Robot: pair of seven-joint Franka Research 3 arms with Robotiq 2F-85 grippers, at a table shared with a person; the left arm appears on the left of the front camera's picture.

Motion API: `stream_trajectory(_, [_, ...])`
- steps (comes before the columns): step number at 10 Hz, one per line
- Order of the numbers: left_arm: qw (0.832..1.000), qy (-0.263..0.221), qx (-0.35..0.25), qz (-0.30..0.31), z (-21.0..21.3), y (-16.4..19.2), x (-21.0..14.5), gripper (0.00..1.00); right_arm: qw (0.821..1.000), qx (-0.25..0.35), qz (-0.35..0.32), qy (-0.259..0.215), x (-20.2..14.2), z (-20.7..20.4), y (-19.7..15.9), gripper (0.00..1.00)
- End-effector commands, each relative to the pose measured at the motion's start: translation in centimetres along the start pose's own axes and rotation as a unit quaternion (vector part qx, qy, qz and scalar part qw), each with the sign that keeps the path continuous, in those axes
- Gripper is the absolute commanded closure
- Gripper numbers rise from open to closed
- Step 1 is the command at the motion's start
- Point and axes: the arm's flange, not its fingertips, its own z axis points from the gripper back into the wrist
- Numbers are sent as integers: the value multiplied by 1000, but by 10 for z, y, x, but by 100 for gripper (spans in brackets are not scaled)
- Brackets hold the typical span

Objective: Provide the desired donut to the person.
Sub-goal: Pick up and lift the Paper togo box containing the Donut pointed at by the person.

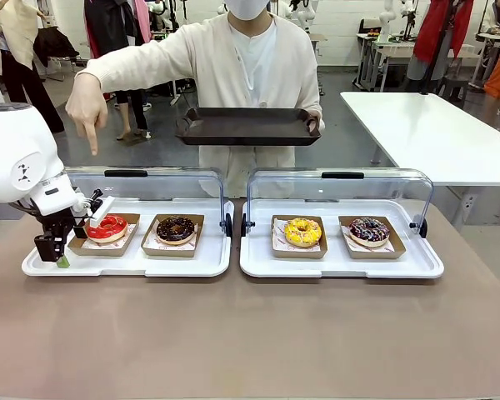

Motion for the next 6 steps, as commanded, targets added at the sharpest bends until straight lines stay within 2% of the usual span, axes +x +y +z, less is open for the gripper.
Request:
stream_trajectory(1, [1000, -14, 7, -8, -1, 3, -2, 40, 1000, 1, 1, -5, 1, 0, -1, 0])
stream_trajectory(2, [1000, -14, 10, -8, -1, 3, -3, 61, 1000, 1, 1, -5, 1, 0, -1, 0])
stream_trajectory(3, [1000, -14, 11, -8, 0, 3, -3, 96, 1000, 1, 1, -5, 1, 0, -1, 0])
stream_trajectory(4, [1000, -13, 11, -8, 0, 3, -4, 100, 1000, 1, 1, -5, 1, 0, -1, 0])
stream_trajectory(6, [1000, -13, 10, -9, 1, 3, -4, 100, 1000, 1, 1, -5, 1, 0, -1, 0])
